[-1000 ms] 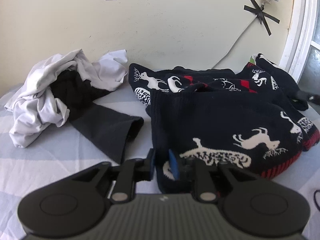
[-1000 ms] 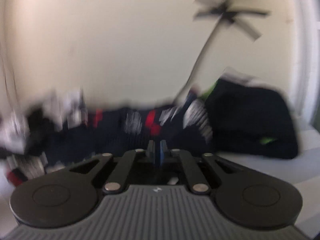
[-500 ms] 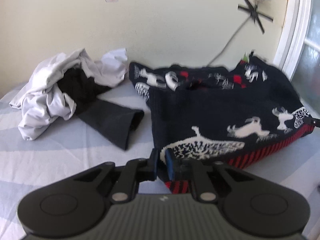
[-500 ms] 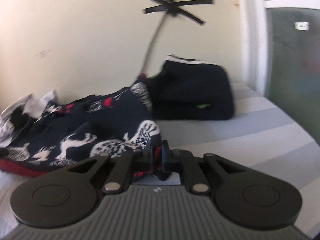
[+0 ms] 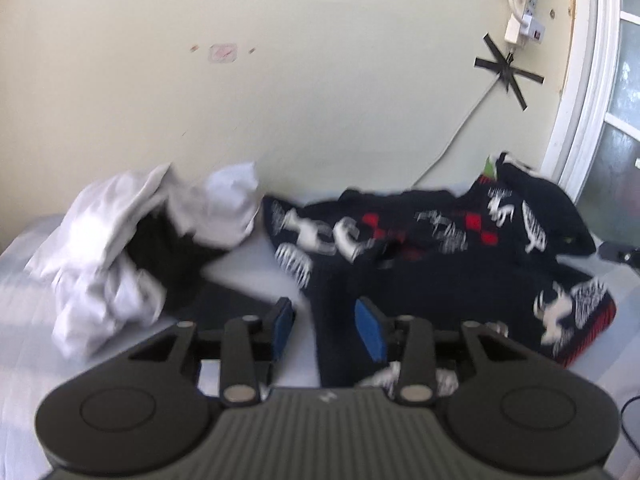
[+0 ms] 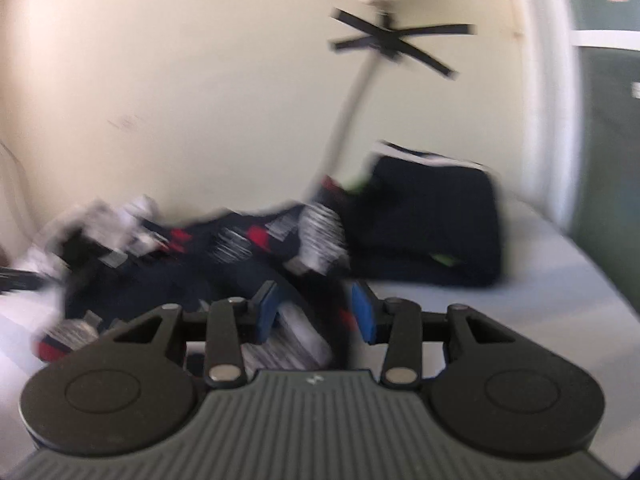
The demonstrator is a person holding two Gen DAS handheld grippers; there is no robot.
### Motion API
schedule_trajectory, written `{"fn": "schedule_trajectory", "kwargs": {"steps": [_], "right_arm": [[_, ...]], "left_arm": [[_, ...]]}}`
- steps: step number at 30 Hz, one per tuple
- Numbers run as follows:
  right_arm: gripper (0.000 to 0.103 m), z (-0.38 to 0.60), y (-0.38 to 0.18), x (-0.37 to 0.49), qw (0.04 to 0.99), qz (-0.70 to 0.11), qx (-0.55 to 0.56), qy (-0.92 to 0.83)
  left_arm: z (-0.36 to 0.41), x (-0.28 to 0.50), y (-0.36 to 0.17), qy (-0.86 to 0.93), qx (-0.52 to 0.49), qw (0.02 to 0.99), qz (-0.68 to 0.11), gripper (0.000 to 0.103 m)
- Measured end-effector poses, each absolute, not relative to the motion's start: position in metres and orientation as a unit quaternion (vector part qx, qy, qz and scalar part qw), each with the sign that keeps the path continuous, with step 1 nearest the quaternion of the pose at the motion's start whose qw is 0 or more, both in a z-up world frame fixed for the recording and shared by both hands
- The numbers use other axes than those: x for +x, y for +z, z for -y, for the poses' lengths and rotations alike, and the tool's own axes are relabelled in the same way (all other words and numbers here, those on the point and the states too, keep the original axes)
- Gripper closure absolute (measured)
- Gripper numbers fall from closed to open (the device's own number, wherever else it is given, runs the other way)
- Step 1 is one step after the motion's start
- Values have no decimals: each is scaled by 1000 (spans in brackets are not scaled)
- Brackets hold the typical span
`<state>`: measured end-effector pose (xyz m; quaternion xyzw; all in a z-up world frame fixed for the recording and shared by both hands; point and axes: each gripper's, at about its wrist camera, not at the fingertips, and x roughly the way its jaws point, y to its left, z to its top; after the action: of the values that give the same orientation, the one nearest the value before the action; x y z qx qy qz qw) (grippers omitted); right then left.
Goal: Fold small clothes
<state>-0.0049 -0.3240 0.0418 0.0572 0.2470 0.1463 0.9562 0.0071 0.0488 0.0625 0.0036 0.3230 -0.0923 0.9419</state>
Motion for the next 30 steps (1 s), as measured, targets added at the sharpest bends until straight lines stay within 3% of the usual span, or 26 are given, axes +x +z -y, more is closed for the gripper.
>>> {"fn": "schedule_trajectory", "kwargs": {"steps": [4, 8, 9, 11, 13, 16, 17, 19, 20, 22, 23, 26, 28, 30], "right_arm": [[59, 305, 46, 15, 952, -244, 58, 176], [56, 292, 29, 25, 947, -265, 3, 180], [58, 286, 20, 30, 944, -281, -24, 171], [83, 287, 4, 44, 950, -292, -74, 85], [81, 324, 4, 62, 955, -294, -8, -21], [79, 353, 32, 69, 964, -261, 54, -14], [78, 347, 46, 76, 968, -250, 35, 10], [67, 330, 70, 100, 966, -246, 22, 75], [55, 318, 80, 120, 961, -252, 25, 113], [41, 294, 87, 169, 939, -288, 34, 185], [40, 280, 85, 199, 927, -311, 34, 209], [40, 239, 56, 286, 892, -396, 5, 219], [39, 224, 26, 330, 878, -441, -14, 184], [40, 218, -1, 358, 857, -488, -13, 165]], "left_arm": [[-38, 50, 75, -98, 31, 941, -321, 55], [-21, 113, 71, -109, 42, 935, -336, 55], [-16, 130, 68, -107, 44, 933, -341, 54], [-8, 170, 59, -98, 45, 928, -356, 52], [-2, 207, 50, -95, 44, 923, -370, 44], [14, 250, 33, -104, 54, 914, -388, 40], [21, 264, 25, -111, 56, 909, -397, 39], [34, 285, 11, -114, 63, 902, -411, 24], [38, 292, 5, -111, 64, 901, -414, 23], [42, 302, -5, -113, 56, 897, -424, 24], [43, 305, -8, -118, 49, 896, -426, 24], [44, 313, -20, -128, 33, 890, -437, 36], [43, 313, -20, -149, 17, 890, -431, 70], [41, 314, -19, -154, 12, 889, -430, 85]]}}
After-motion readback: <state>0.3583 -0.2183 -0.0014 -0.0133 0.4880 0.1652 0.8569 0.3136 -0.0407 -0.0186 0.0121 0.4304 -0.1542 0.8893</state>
